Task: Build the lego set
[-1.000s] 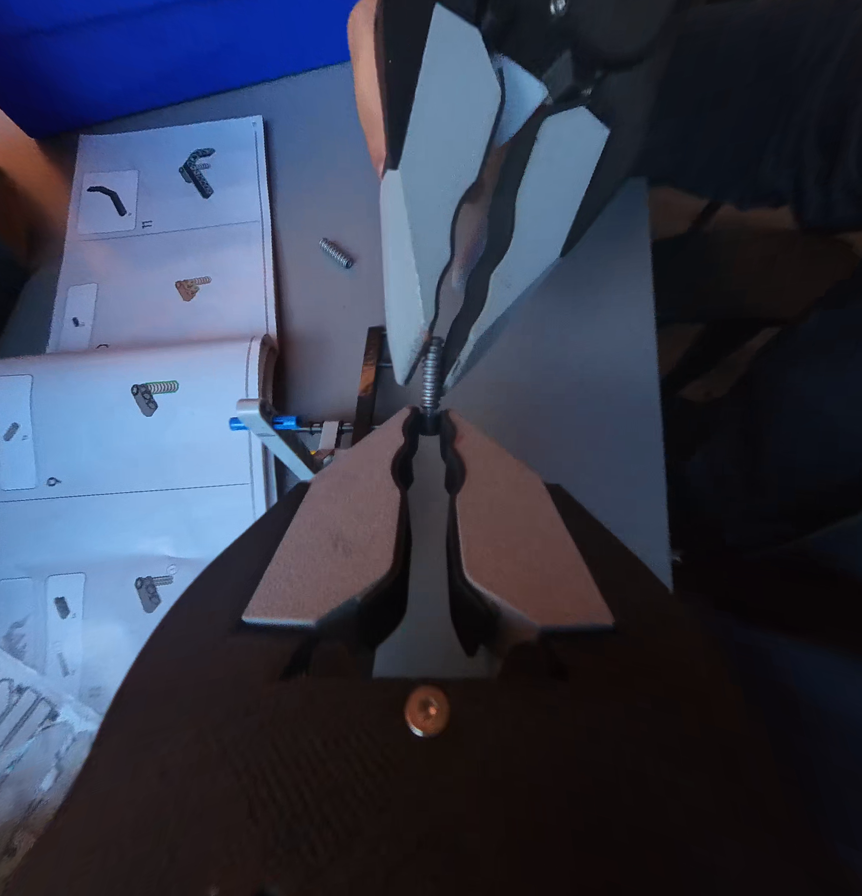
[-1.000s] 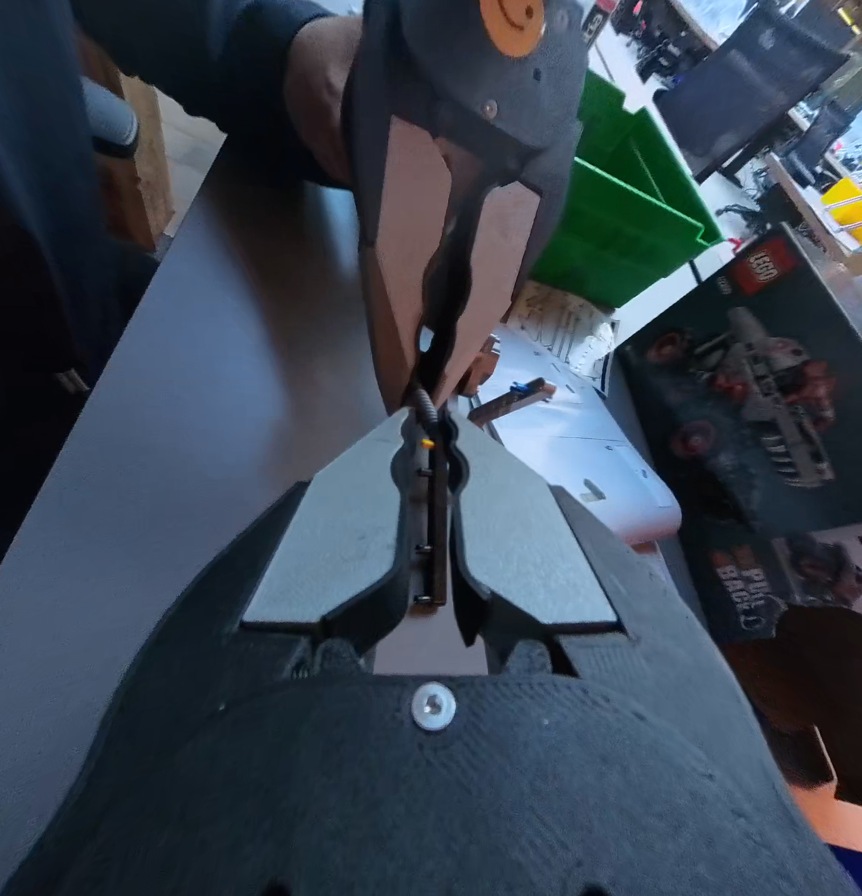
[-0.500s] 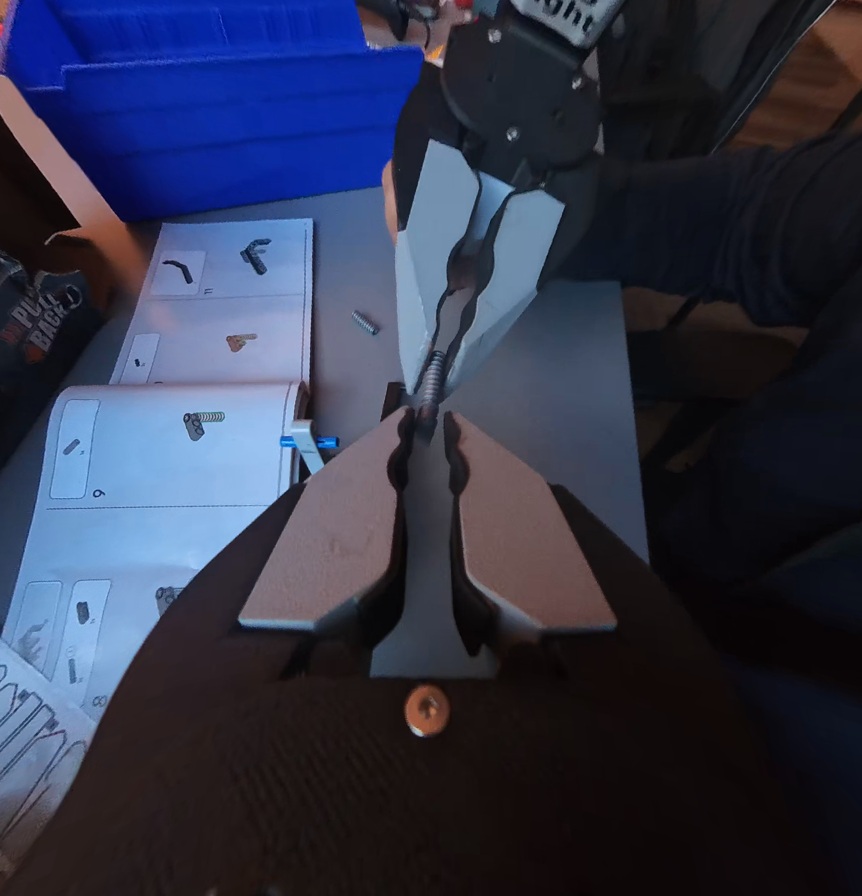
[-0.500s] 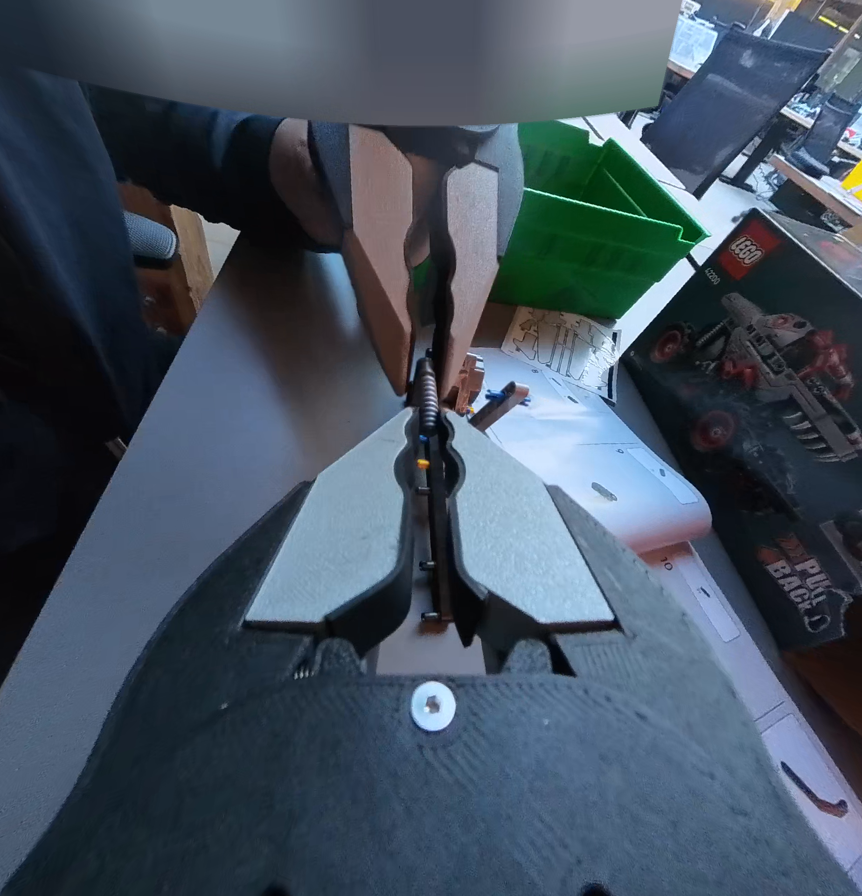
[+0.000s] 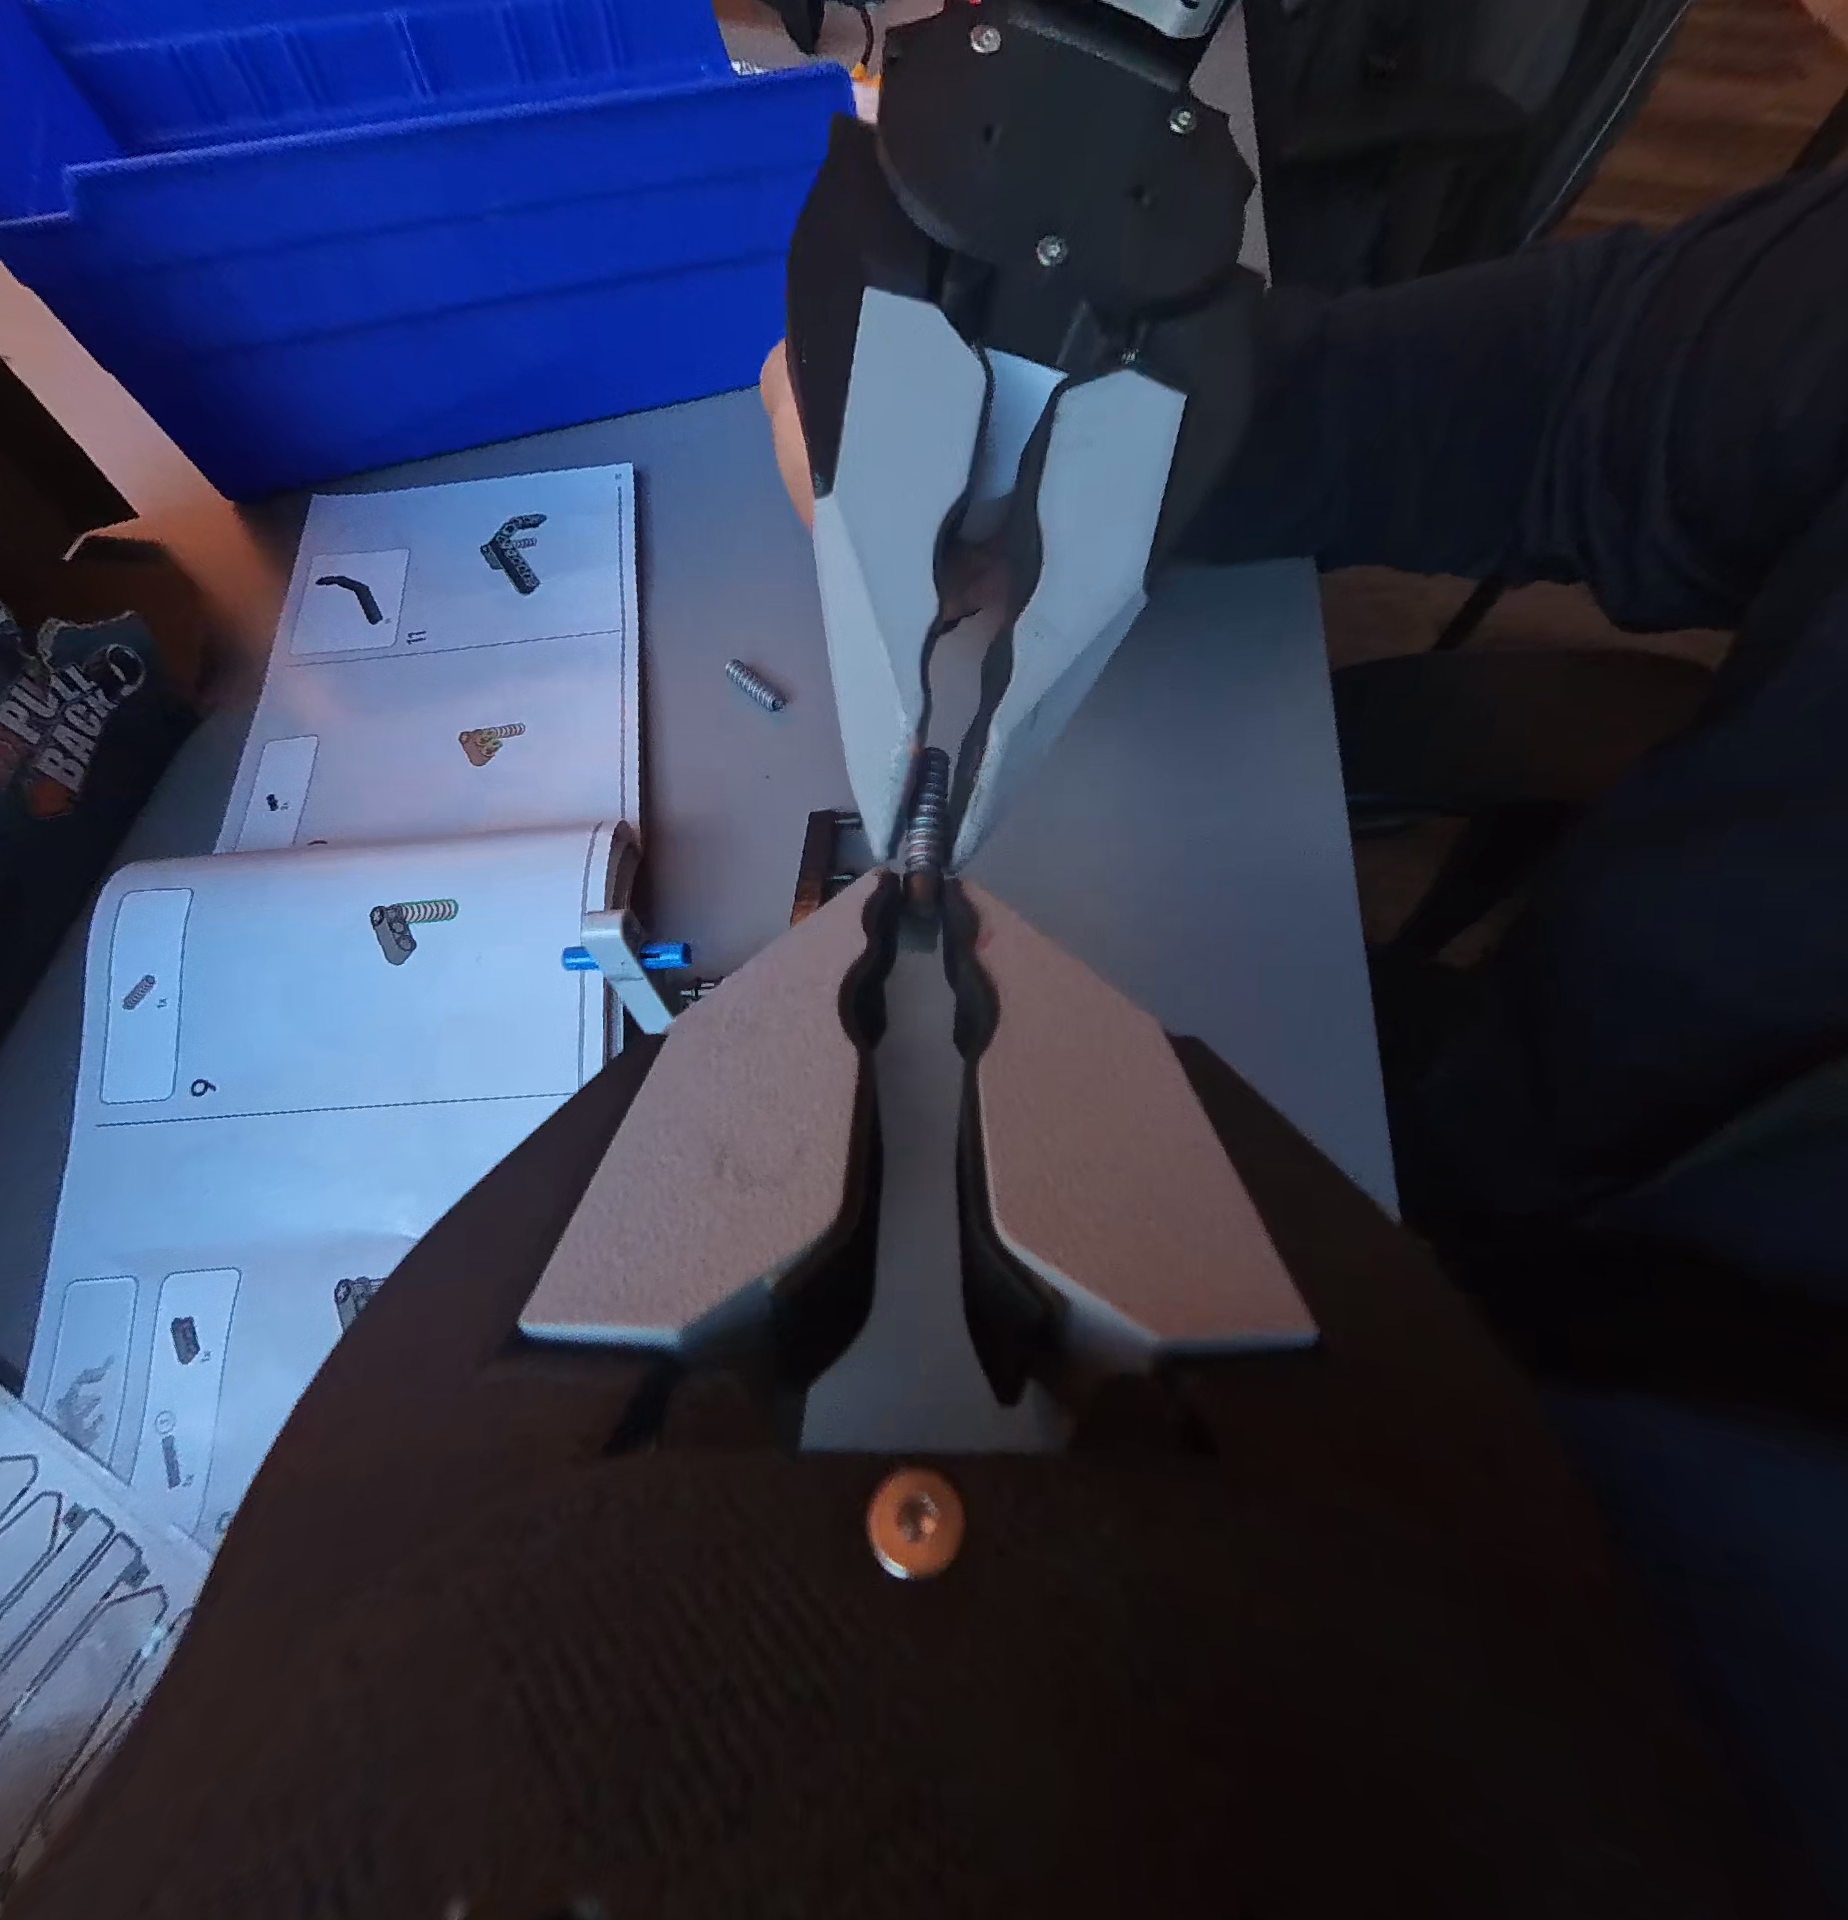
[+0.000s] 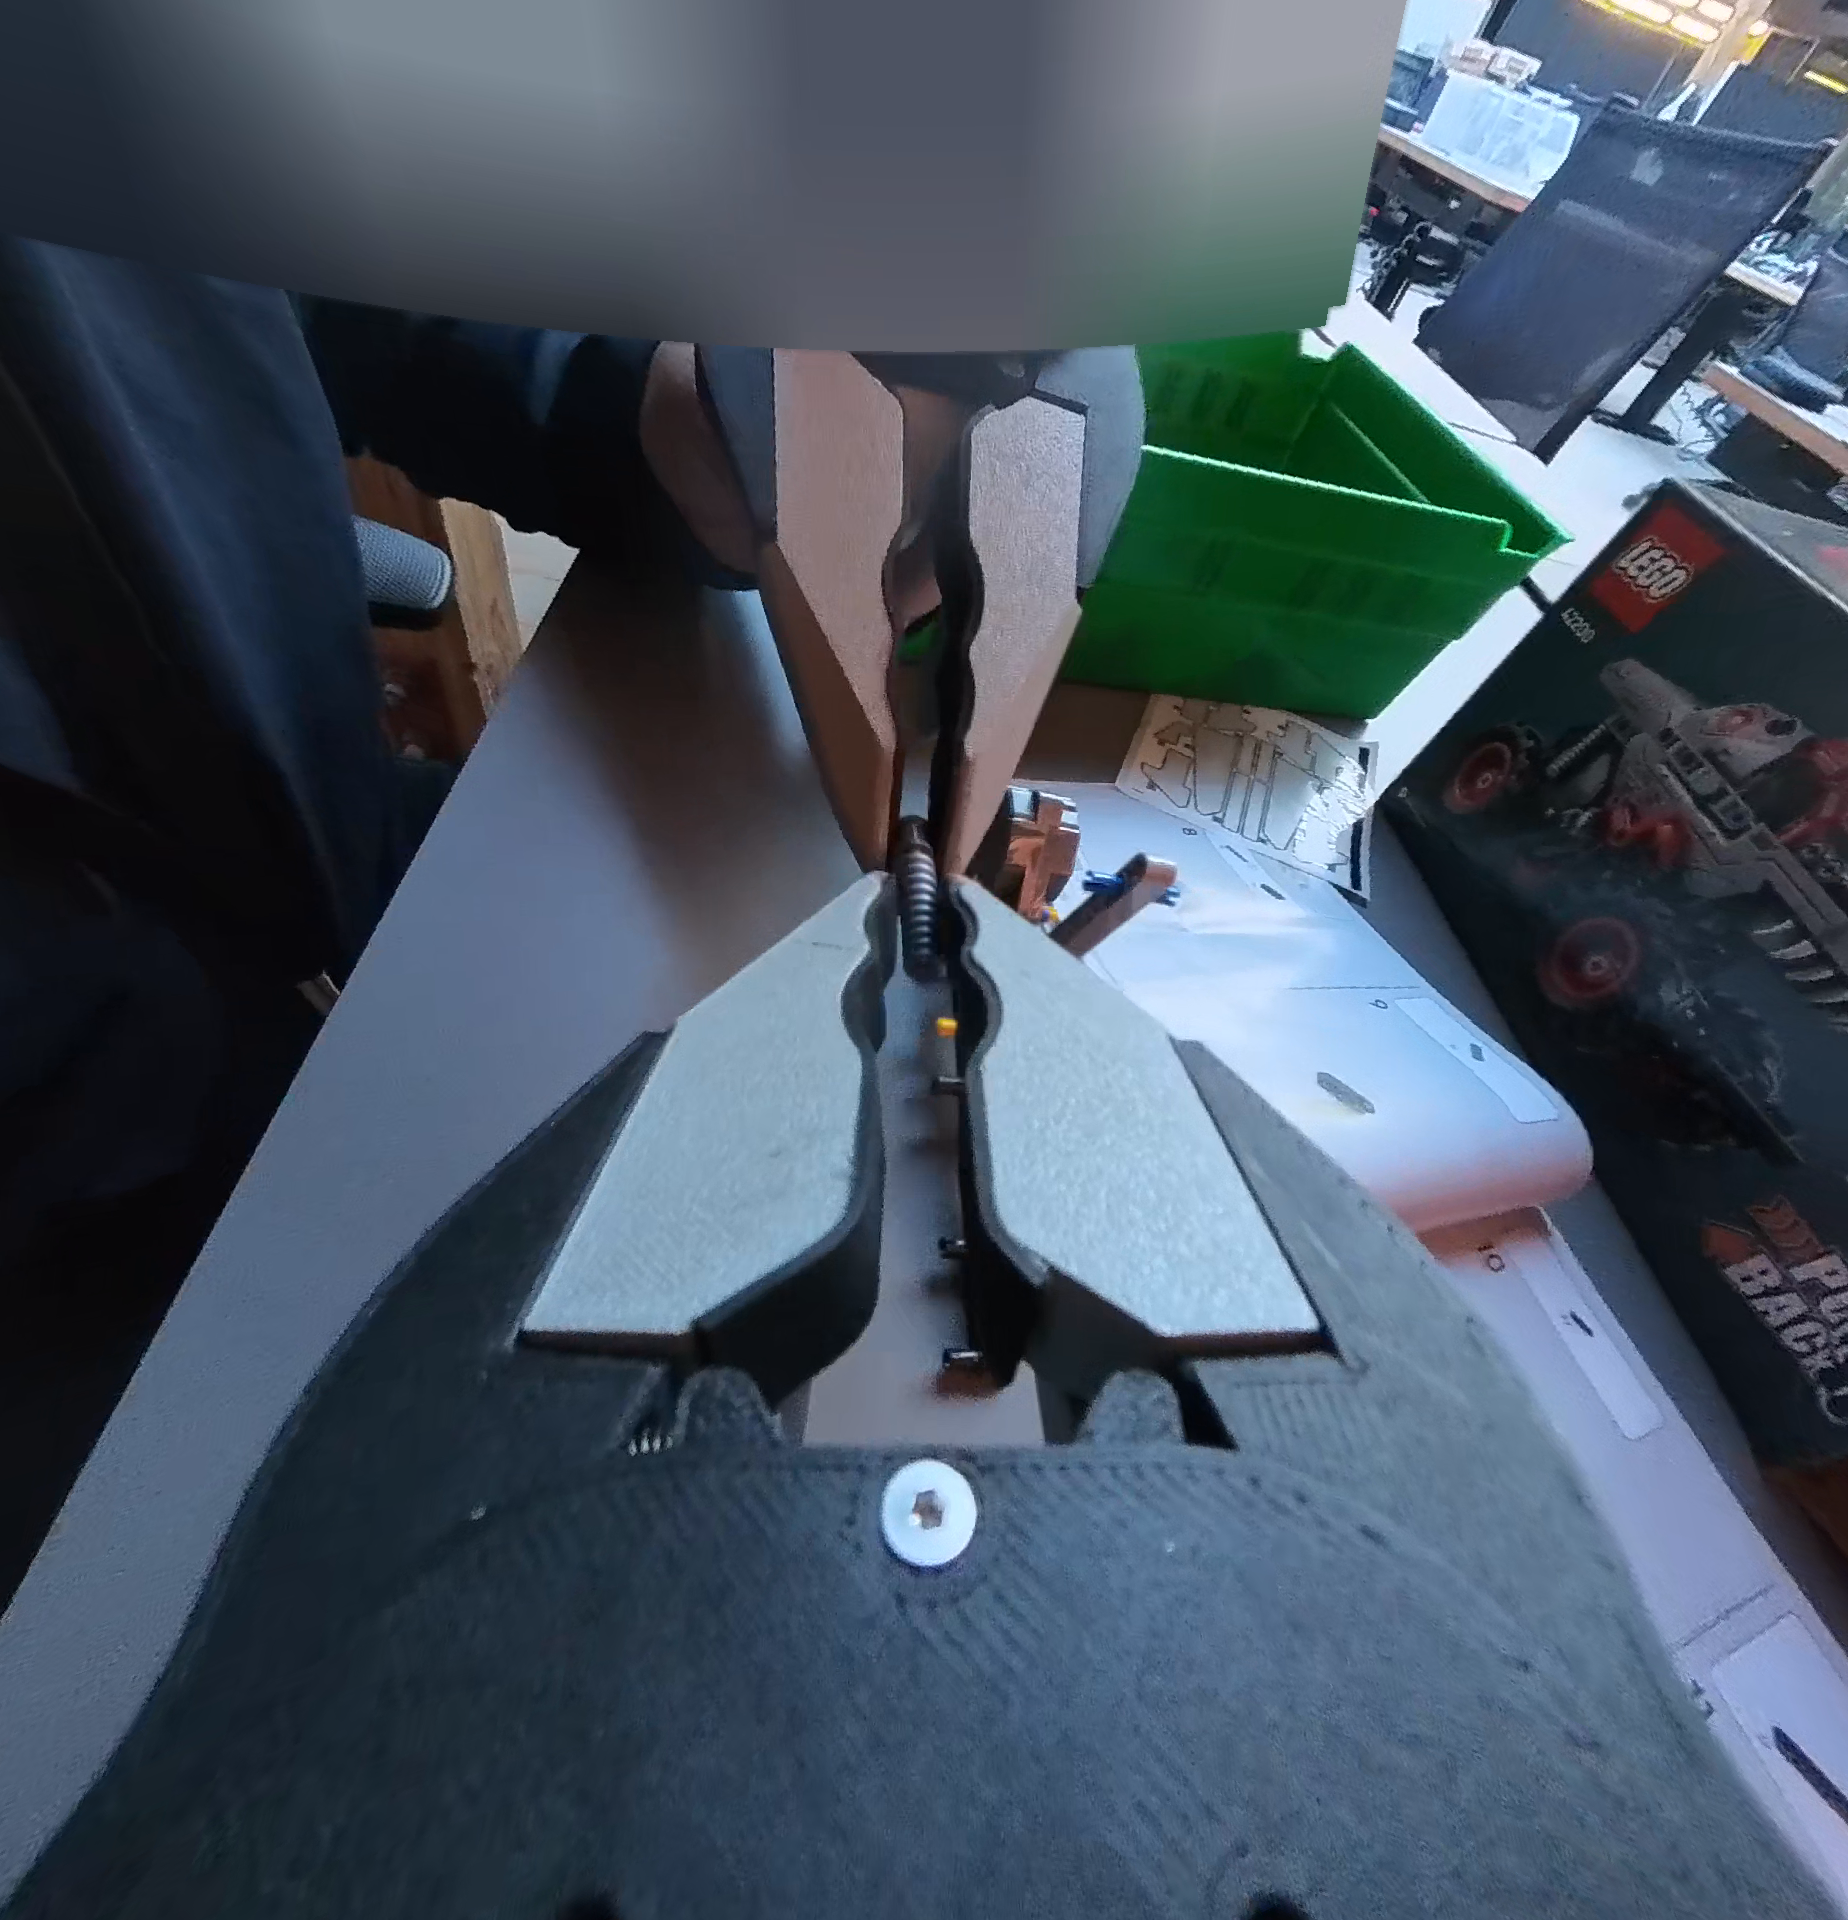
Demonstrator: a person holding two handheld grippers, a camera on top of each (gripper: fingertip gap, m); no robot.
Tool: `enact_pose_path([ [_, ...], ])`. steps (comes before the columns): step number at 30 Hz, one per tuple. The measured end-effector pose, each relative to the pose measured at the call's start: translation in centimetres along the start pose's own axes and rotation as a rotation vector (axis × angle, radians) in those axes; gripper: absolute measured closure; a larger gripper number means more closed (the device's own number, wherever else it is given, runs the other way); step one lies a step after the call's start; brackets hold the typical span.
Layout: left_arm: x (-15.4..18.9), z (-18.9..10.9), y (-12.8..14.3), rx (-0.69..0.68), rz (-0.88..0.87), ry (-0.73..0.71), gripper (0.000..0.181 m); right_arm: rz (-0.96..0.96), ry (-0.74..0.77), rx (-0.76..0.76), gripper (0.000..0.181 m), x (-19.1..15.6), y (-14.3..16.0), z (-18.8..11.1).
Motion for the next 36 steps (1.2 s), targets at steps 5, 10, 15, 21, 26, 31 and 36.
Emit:
enact_pose_path([
  [5,-0.1,0.1,0.0,0.003,0.002,-0.008,0.175,-0.008,-0.001,-0.012,0.176,0.0,0.2,0.1],
  [10,-0.2,-0.3,-0.2,0.023,0.002,-0.005,0.171,0.002,0.008,-0.011,0.176,0.3,0.2,-0.3],
  [15,-0.4,-0.5,-0.4,0.044,0.022,-0.020,0.178,-0.001,0.013,-0.011,0.176,0.4,0.1,-0.7],
  [21,-0.3,-0.3,-0.3,0.043,0.033,-0.021,0.181,-0.002,0.013,-0.020,0.177,0.4,0.3,-0.8],
  [26,-0.2,-0.4,-0.4,0.050,0.010,0.009,0.181,-0.003,0.007,-0.037,0.176,0.3,0.5,-0.8],
  [31,-0.4,-0.1,0.1,0.024,0.001,-0.003,0.181,0.004,-0.007,-0.053,0.177,0.1,0.9,-0.7],
  [36,-0.5,0.3,0.5,0.004,-0.025,0.006,0.179,0.002,-0.021,-0.101,0.177,-0.1,1.6,-0.5],
])
Point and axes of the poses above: each gripper's, where its closed fingertips meet, z out along the fingers, y out of its underside, x = y × z across the jaws, the point moved 1 cm from there along -z, back along the fingers, and after that the axes turned 14 degrees about -z, right-handed, at the moved point
